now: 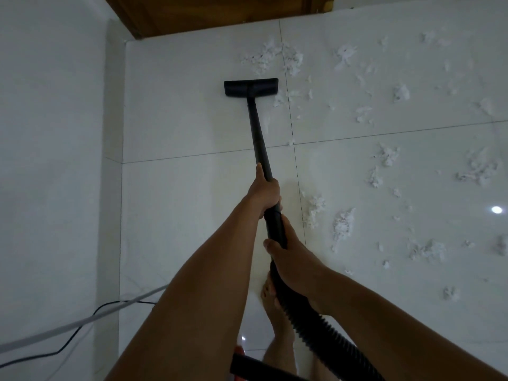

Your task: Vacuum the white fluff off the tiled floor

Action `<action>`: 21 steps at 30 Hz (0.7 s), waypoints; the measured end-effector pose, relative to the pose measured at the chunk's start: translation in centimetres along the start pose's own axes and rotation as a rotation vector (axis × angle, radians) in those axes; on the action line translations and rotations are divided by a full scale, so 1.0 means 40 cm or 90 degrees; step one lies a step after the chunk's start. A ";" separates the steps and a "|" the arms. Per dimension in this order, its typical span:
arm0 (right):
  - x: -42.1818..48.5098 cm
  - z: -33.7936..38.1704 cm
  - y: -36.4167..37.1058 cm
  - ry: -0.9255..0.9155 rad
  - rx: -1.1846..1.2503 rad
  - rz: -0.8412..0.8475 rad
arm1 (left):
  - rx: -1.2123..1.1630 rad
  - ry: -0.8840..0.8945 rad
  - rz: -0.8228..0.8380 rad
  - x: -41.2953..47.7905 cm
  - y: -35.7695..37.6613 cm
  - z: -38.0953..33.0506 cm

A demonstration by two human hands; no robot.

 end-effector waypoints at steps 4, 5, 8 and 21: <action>0.029 0.048 -0.009 -0.005 -0.006 -0.010 | 0.004 0.003 0.000 0.015 -0.019 -0.050; 0.032 0.059 -0.012 -0.009 -0.006 -0.011 | -0.002 0.004 0.000 0.014 -0.022 -0.061; 0.020 0.078 -0.013 -0.035 -0.021 -0.014 | -0.010 0.011 0.000 -0.007 -0.024 -0.079; -0.128 0.092 -0.045 -0.106 -0.139 0.008 | -0.048 0.014 -0.025 -0.142 0.016 -0.057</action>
Point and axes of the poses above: each hand's wrist, its own x-axis towards the middle knuckle, its own y-axis out of the palm, z = x × y, the point moved 1 cm from there along x, towards the middle knuckle, and after that the axes turned 10 degrees about -y, right-handed, at the moved point
